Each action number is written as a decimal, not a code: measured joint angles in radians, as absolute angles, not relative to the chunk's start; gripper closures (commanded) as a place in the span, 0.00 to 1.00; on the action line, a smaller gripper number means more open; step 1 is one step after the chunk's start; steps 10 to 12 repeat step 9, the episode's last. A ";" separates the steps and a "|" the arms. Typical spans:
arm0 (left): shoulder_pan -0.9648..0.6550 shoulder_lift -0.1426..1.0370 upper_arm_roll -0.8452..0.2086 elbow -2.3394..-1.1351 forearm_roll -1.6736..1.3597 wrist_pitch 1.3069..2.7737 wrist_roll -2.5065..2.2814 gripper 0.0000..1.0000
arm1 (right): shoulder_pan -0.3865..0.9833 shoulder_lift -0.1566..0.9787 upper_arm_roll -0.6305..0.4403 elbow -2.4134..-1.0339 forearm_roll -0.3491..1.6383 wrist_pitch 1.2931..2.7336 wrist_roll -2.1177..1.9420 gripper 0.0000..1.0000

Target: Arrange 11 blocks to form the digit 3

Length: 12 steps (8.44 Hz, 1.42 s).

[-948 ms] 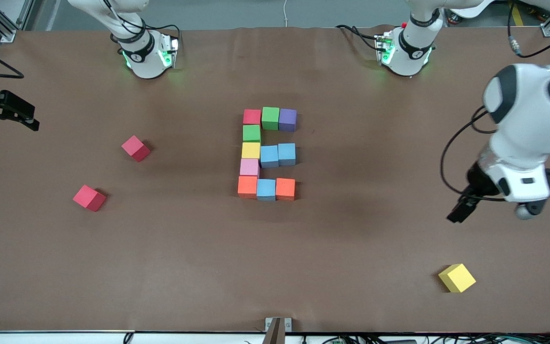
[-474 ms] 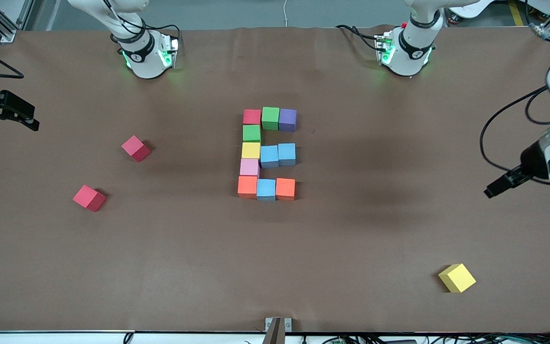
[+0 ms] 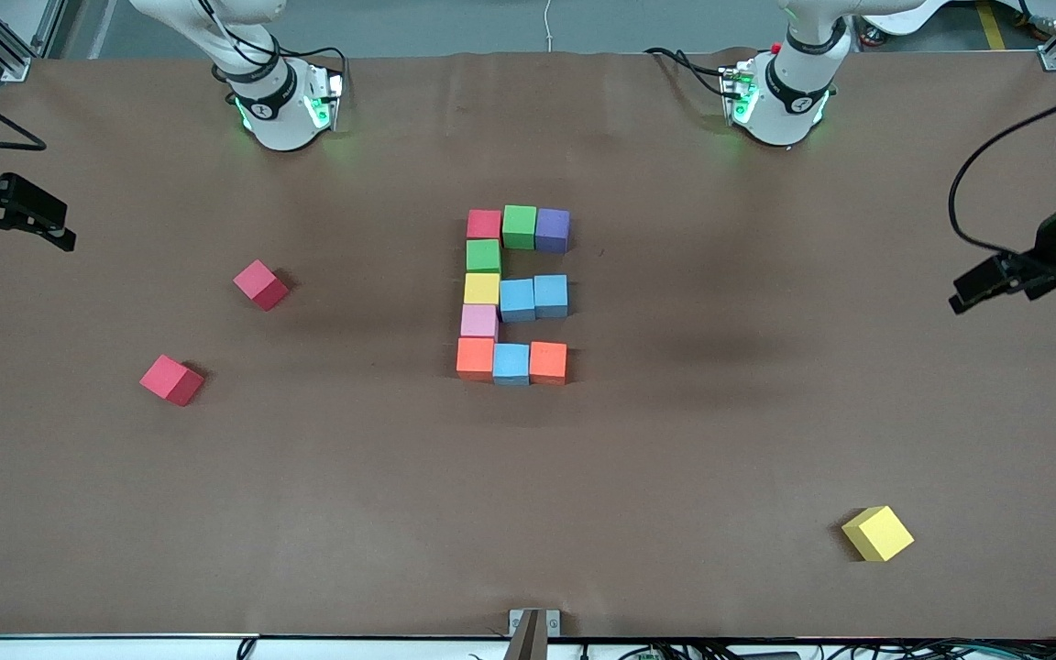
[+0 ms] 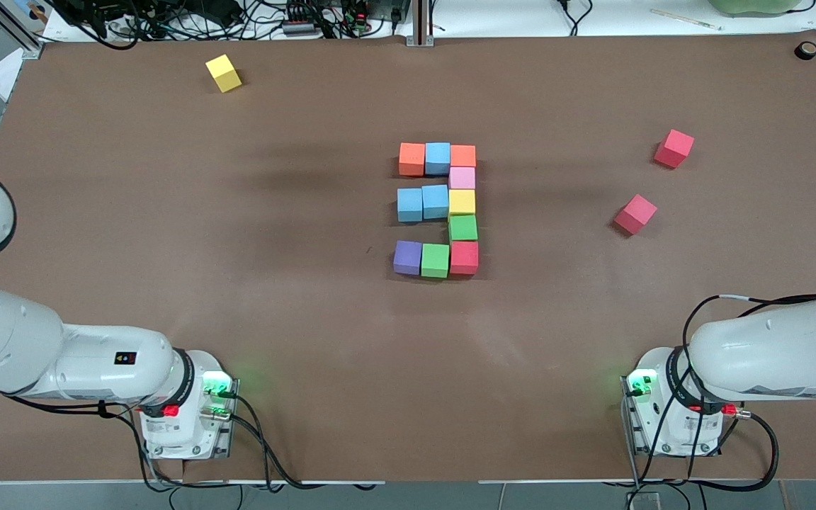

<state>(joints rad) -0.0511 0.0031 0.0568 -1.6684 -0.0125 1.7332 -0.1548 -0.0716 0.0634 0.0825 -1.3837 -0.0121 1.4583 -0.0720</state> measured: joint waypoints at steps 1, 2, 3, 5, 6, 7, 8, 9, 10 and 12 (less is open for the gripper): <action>-0.058 -0.025 0.059 -1.665 -0.013 1.707 -0.133 0.00 | -0.072 0.063 0.082 -1.384 -0.012 1.458 -0.072 0.00; -0.070 -0.036 0.058 -1.647 -0.013 1.684 -0.094 0.00 | -0.072 0.063 0.082 -1.384 -0.012 1.458 -0.072 0.00; -0.082 -0.034 0.058 -1.620 -0.013 1.661 -0.075 0.00 | -0.072 0.063 0.082 -1.384 -0.012 1.458 -0.072 0.00; -0.079 -0.034 0.059 -1.601 -0.013 1.615 -0.058 0.00 | -0.072 0.063 0.082 -1.384 -0.012 1.458 -0.072 0.00; -0.078 -0.033 0.057 -1.601 -0.013 1.592 -0.044 0.00 | -0.072 0.063 0.082 -1.384 -0.012 1.458 -0.072 0.00; -0.079 -0.033 0.053 -1.600 -0.013 1.587 -0.030 0.00 | -0.072 0.063 0.082 -1.384 -0.012 1.458 -0.072 0.00; -0.078 -0.033 0.052 -1.599 -0.013 1.586 -0.010 0.00 | -0.072 0.063 0.082 -1.384 -0.012 1.458 -0.072 0.00; -0.076 -0.033 0.052 -1.597 -0.013 1.586 0.000 0.00 | -0.072 0.063 0.082 -1.384 -0.012 1.458 -0.072 0.00; -0.076 -0.033 0.052 -1.597 -0.013 1.586 0.000 0.00 | -0.072 0.063 0.082 -1.384 -0.012 1.458 -0.072 0.00; -0.076 -0.033 0.052 -1.597 -0.013 1.586 0.000 0.00 | -0.072 0.063 0.082 -1.384 -0.012 1.458 -0.072 0.00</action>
